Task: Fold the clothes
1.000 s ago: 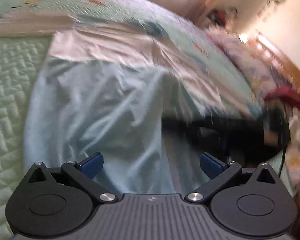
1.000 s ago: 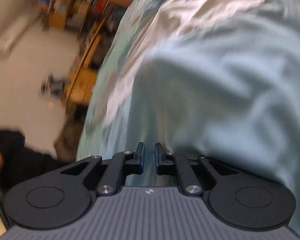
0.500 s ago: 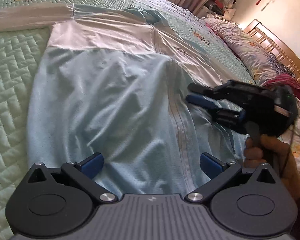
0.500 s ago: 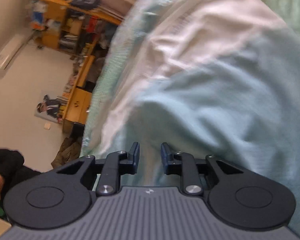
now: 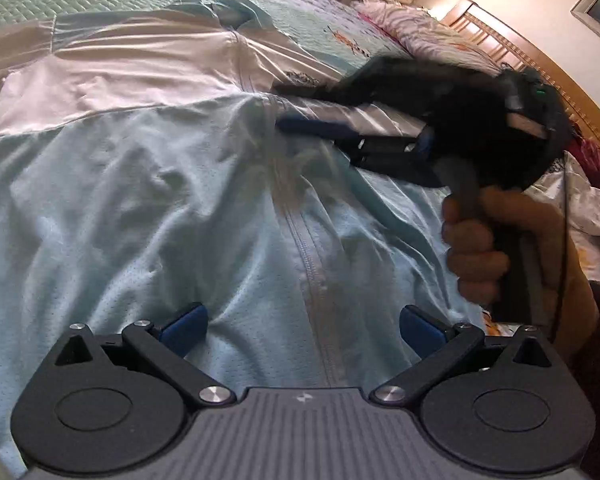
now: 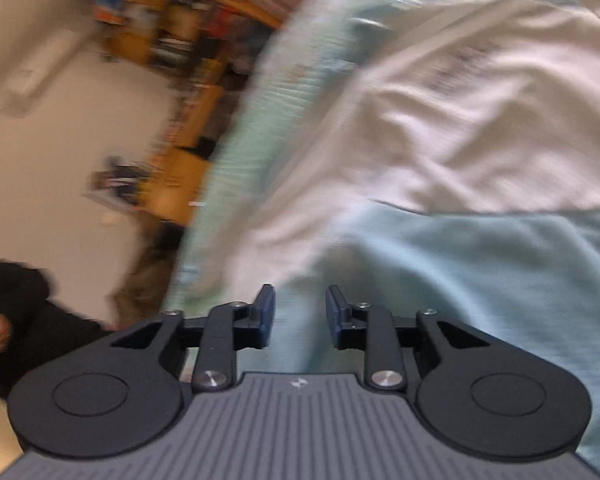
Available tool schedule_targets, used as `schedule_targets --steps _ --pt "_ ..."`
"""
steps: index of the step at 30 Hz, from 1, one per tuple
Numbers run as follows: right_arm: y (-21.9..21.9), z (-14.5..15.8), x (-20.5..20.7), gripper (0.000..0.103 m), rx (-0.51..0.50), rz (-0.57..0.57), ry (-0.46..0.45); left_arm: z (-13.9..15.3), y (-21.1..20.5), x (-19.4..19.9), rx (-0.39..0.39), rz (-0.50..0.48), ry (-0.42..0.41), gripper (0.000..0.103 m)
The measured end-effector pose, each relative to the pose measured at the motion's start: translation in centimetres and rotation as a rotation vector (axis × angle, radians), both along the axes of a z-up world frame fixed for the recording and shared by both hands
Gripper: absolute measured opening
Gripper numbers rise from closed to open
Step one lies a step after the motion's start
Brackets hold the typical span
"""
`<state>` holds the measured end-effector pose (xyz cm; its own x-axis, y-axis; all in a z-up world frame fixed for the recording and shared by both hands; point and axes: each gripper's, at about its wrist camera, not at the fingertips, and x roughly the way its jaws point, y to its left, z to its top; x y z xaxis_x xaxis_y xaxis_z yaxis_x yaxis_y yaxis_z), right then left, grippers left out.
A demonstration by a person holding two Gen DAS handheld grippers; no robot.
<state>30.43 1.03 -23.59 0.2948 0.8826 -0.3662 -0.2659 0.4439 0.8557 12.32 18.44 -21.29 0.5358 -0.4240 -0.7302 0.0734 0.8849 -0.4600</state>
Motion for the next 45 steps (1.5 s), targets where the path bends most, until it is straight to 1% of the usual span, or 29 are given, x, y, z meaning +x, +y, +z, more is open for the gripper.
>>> schedule_targets --steps 2,3,4,5,6,7,9,11,13,14,16,17,18,19,21,23,24,25,28,31,34,35,36,37,38,39,41,44,45 --pt "0.0 0.3 0.2 0.041 0.068 0.028 -0.011 0.6 -0.1 0.9 -0.029 -0.011 -0.005 0.102" --pt "0.5 0.1 0.9 0.043 0.042 0.042 -0.013 1.0 -0.2 1.4 -0.041 -0.016 -0.017 0.102" --pt "1.1 -0.3 1.6 0.045 -0.022 0.047 -0.019 1.4 -0.3 2.0 -0.045 -0.020 -0.030 0.102" --pt "1.2 -0.9 2.5 0.040 -0.075 0.041 -0.012 1.6 -0.5 2.8 -0.041 -0.022 -0.039 0.102" --pt "1.4 -1.5 3.3 0.028 -0.127 0.035 -0.005 1.7 -0.6 3.7 -0.031 -0.018 -0.032 0.102" --pt "1.5 -2.1 4.1 0.019 -0.174 0.029 0.002 1.6 -0.6 4.6 -0.019 -0.004 -0.010 0.102" --pt "1.1 -1.7 5.0 0.021 -0.143 0.000 0.008 1.2 0.2 6.2 -0.031 0.036 0.027 0.102" --pt "1.2 -0.4 5.2 0.031 -0.107 0.011 -0.038 1.1 1.1 7.5 -0.058 0.069 0.043 0.102" --pt "1.6 0.4 5.6 0.039 -0.053 0.043 -0.071 1.3 1.3 8.5 -0.081 0.064 0.021 0.102" --pt "2.2 0.7 6.5 0.041 -0.065 0.052 -0.082 1.3 1.3 9.1 -0.090 0.054 0.008 0.102" --pt "3.8 0.0 8.9 0.041 -0.170 0.054 -0.071 0.5 0.9 10.5 -0.090 0.035 0.020 0.102" --pt "3.9 -0.9 10.0 0.026 -0.207 0.040 -0.046 -0.4 0.8 11.0 -0.082 0.039 0.046 0.102" --pt "4.0 -1.8 11.1 0.018 -0.237 0.026 -0.021 -1.0 0.9 11.2 -0.086 0.045 0.055 0.102" --pt "3.5 -2.0 11.6 0.018 -0.197 0.005 0.004 -1.0 1.2 10.9 -0.101 0.047 0.036 0.102" --pt "2.6 -1.9 12.5 0.027 -0.100 -0.031 0.038 -0.7 1.4 10.3 -0.102 0.037 0.020 0.102" --pt "2.2 -1.3 12.9 0.033 -0.012 -0.040 0.017 -0.5 1.5 10.0 -0.104 0.047 0.030 0.102" --pt "2.3 -1.2 13.3 0.035 -0.005 -0.047 0.007 -0.4 1.6 9.9 -0.106 0.056 0.037 0.102" --pt "2.7 -1.6 13.9 0.036 -0.052 -0.052 0.011 0.0 1.5 10.0 -0.103 0.067 0.047 0.102" --pt "3.7 -2.5 15.5 0.030 -0.150 -0.054 0.045 1.9 1.3 10.6 -0.092 0.071 0.025 0.102" --pt "3.6 -0.6 15.2 0.034 -0.058 -0.036 -0.003 3.7 1.1 12.2 -0.059 0.090 -0.033 0.102" --pt "4.3 0.2 16.9 0.037 -0.051 -0.025 -0.030 3.5 1.1 15.3 -0.017 0.133 -0.034 0.102" --pt "4.6 0.0 17.6 0.041 -0.092 -0.008 -0.033 3.0 1.1 16.4 -0.008 0.149 -0.023 0.102" --pt "5.0 -0.2 18.4 0.041 -0.173 0.018 -0.037 2.5 1.2 17.6 0.002 0.165 -0.013 0.102" --pt "5.1 -0.5 19.0 0.033 -0.260 0.019 -0.030 1.9 1.4 18.6 0.003 0.181 -0.001 0.102" --pt "4.8 -0.6 19.5 0.026 -0.267 0.022 -0.020 1.0 1.9 19.1 -0.017 0.196 0.012 0.102" --pt "4.6 -0.7 20.0 0.027 -0.273 0.023 -0.012 0.1 2.2 19.4 -0.037 0.208 0.005 0.102" --pt "3.8 0.1 20.2 0.027 -0.309 0.002 -0.051 -0.9 2.3 19.5 -0.056 0.223 -0.061 0.102" --pt "3.2 1.9 20.2 0.029 -0.368 -0.016 -0.140 -1.3 1.3 18.4 0.008 0.204 -0.156 0.102" --pt "3.3 2.8 20.7 0.029 -0.382 -0.037 -0.184 -1.2 0.7 18.2 0.064 0.175 -0.167 0.102"
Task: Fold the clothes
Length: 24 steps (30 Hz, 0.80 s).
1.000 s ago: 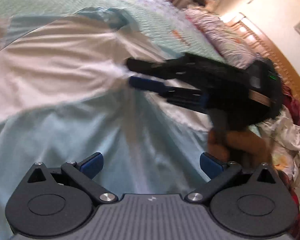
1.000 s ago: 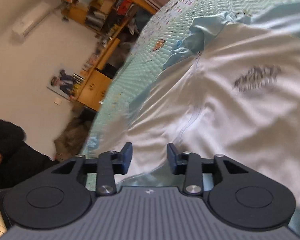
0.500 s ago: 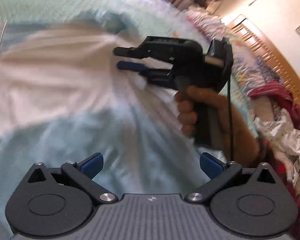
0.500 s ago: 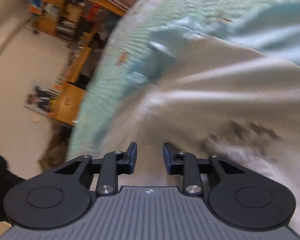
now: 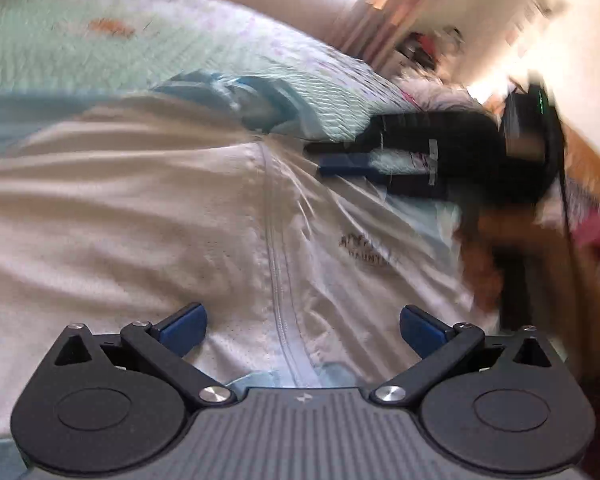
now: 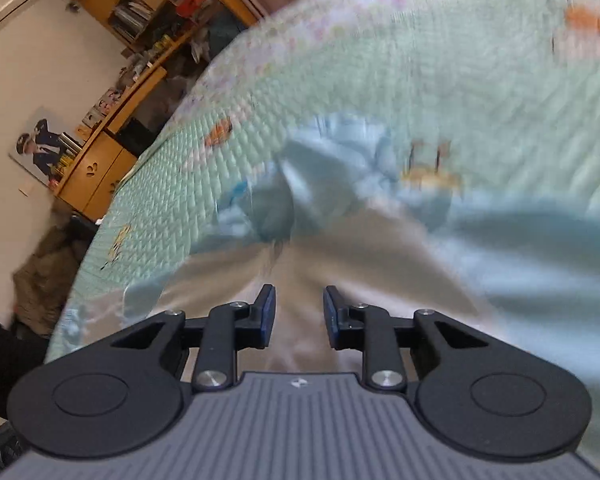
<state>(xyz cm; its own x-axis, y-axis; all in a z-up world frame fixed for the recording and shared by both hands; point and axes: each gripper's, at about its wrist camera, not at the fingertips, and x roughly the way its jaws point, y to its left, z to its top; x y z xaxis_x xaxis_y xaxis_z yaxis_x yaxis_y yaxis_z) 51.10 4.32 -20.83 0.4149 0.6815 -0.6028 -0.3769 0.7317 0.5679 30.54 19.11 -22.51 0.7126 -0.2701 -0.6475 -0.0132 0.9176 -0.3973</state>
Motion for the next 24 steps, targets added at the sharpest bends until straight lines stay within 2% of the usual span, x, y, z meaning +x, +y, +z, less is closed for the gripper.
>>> schedule_targets --steps 1,3,4,5,9,13,15,16,17,18,19,21,24 --pt "0.0 0.8 0.5 0.031 -0.013 -0.013 -0.047 0.1 -0.6 -0.2 0.055 -0.021 -0.001 0.102" --pt "0.4 2.5 2.0 0.046 -0.035 -0.070 -0.136 0.1 -1.4 -0.6 0.122 -0.044 -0.005 0.102" --pt "0.7 3.2 3.0 0.061 -0.046 -0.109 -0.175 0.0 -1.6 -0.8 0.147 -0.055 -0.009 0.102" --pt "1.2 3.4 4.1 0.073 -0.060 -0.134 -0.188 -0.1 -1.4 -1.1 0.148 -0.063 -0.018 0.102" --pt "4.2 2.3 9.7 0.075 -0.138 -0.165 -0.152 -0.1 -0.5 -1.4 0.090 -0.064 -0.047 0.102" --pt "8.1 -0.4 12.9 0.075 -0.338 -0.080 -0.084 -0.6 0.4 -1.5 0.031 -0.054 -0.072 0.102" --pt "9.6 -1.4 13.1 0.074 -0.416 -0.051 -0.105 -0.8 0.3 -1.4 0.033 -0.058 -0.083 0.102" --pt "10.2 -1.5 12.6 0.064 -0.424 -0.027 -0.140 -0.9 0.2 -1.4 0.035 -0.059 -0.087 0.102" --pt "10.4 -1.5 11.9 0.036 -0.419 0.013 -0.167 -0.8 0.1 -1.4 0.042 -0.060 -0.088 0.102" --pt "10.5 -1.4 11.4 0.018 -0.406 0.056 -0.186 -0.8 0.1 -1.4 0.046 -0.061 -0.090 0.102" --pt "10.6 -1.1 10.7 0.005 -0.388 0.094 -0.191 -0.8 0.0 -1.5 0.048 -0.061 -0.091 0.102" --pt "10.9 0.6 8.6 0.005 -0.387 0.172 -0.257 -0.8 0.1 -1.5 0.045 -0.060 -0.094 0.102" --pt "10.9 4.5 6.3 0.005 -0.380 0.182 -0.416 -0.9 0.1 -1.5 0.039 -0.057 -0.097 0.102"
